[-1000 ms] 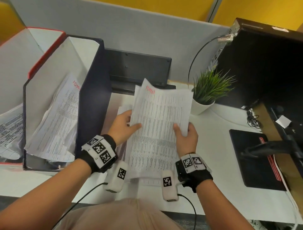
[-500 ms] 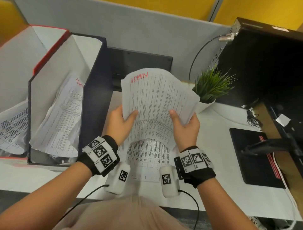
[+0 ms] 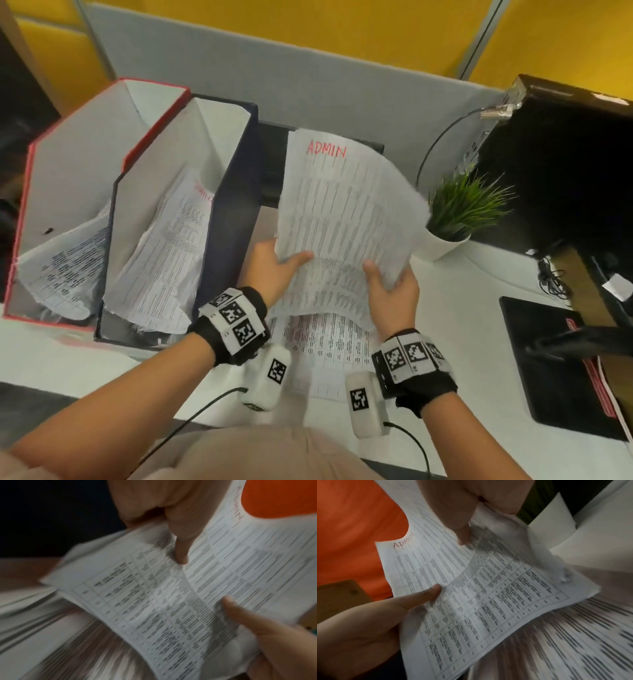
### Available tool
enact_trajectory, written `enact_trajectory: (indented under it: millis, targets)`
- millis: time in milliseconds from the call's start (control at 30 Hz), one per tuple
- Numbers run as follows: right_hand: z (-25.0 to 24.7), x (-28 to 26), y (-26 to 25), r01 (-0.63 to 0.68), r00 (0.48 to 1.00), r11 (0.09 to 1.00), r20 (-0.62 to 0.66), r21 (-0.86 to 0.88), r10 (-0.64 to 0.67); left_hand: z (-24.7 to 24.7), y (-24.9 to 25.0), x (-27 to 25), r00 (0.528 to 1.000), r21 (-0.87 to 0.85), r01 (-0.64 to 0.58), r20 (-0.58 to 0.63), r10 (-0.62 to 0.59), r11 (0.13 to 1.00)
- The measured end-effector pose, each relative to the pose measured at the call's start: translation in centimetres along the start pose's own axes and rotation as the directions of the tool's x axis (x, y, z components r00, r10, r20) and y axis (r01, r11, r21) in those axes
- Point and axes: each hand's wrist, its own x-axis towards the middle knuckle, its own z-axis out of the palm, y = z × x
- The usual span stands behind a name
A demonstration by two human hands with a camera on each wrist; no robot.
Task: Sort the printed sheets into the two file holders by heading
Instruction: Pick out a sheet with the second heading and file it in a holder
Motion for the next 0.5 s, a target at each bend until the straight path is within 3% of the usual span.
enact_trajectory:
  millis: [100, 233, 333, 500]
  targets:
    - [0.0, 1.0, -1.5, 0.031, 0.999, 0.997, -0.010, 0.067, -0.030, -2.4, 3.5, 0.8, 0.999, 0.061, -0.048, 0.021, 0.046, 0.997]
    - [-0.4, 1.2, -2.3, 0.113, 0.985, 0.993, 0.134, -0.017, -0.109, -7.4, 8.2, 1.6, 0.999, 0.116, -0.046, 0.033, 0.042, 0.992]
    - [-1.2, 1.0, -0.7, 0.023, 0.982, 0.995, 0.191, -0.097, -0.004, -12.4, 10.3, 2.0, 0.996, 0.185, 0.049, -0.082, -0.034, 0.982]
    - [-3.2, -0.2, 4.0, -0.163, 0.966, 0.910, 0.127, -0.381, 0.226, -18.9, 11.6, 2.4, 0.979, 0.270, 0.198, -0.102, -0.177, 0.942]
